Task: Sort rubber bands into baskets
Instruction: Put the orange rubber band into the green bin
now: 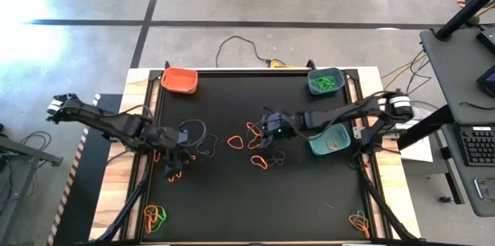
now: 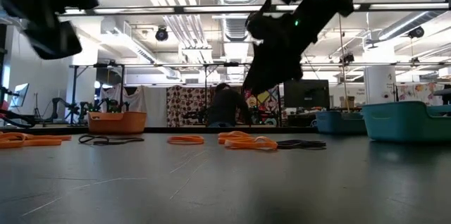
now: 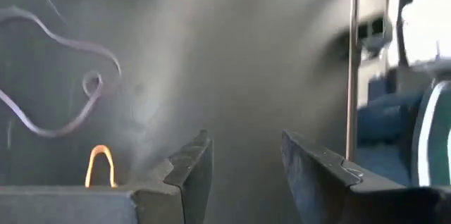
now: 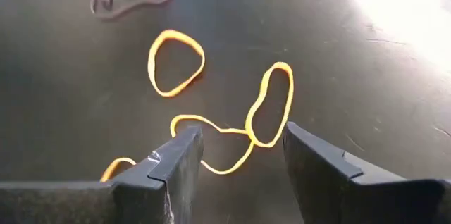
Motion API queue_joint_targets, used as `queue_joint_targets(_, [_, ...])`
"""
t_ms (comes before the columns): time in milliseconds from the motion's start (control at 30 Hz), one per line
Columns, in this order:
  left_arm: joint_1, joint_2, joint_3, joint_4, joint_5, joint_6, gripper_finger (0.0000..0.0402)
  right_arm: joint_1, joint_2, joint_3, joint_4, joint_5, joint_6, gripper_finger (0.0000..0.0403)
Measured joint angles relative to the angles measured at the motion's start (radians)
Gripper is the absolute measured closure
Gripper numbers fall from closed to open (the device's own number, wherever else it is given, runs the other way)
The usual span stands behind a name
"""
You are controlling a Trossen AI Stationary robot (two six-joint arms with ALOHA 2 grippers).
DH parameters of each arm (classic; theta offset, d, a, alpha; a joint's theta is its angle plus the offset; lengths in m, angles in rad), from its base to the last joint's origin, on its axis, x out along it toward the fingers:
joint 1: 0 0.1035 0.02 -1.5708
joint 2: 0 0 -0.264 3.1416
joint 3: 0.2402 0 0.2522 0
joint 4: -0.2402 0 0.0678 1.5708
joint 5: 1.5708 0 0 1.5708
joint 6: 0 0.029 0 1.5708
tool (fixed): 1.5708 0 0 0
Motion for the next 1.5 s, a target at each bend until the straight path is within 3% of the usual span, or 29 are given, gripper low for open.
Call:
queue_joint_targets(333, [-0.004, -0.013, -0.047, -0.034, -0.006, 0.079, 0.0248, -0.011, 0.191, 0.031, 0.08, 0.001, -0.069, 0.0216])
queue_joint_targets(667, [-0.004, -0.08, 0.012, -0.226, -0.026, 0.097, 0.0248, -0.038, 0.245, 0.089, 0.074, -0.005, -0.065, 0.0219])
queue_joint_targets(833, [-0.004, -0.061, 0.072, -0.308, -0.1, 0.143, 0.0248, -0.036, 0.279, 0.093, 0.078, -0.008, -0.042, 0.0255])
queue_joint_targets(1067, [-0.004, -0.029, 0.11, -0.321, -0.173, 0.383, 0.0248, -0.048, 0.283, 0.095, 0.079, 0.0, 0.076, 0.0337])
queue_joint_targets(1200, [-0.004, -0.009, 0.125, -0.322, -0.201, 0.411, 0.0248, -0.053, 0.281, 0.095, 0.078, -0.001, 0.156, 0.0385])
queue_joint_targets(1367, [-0.004, 0.005, 0.127, -0.322, -0.203, 0.411, 0.0248, -0.052, 0.24, 0.095, 0.024, 0.012, 0.289, 0.039])
queue_joint_targets(1500, [-0.004, 0.005, 0.126, -0.322, -0.216, 0.411, 0.0248, -0.034, 0.108, 0.095, -0.193, 0.136, 0.323, 0.0393])
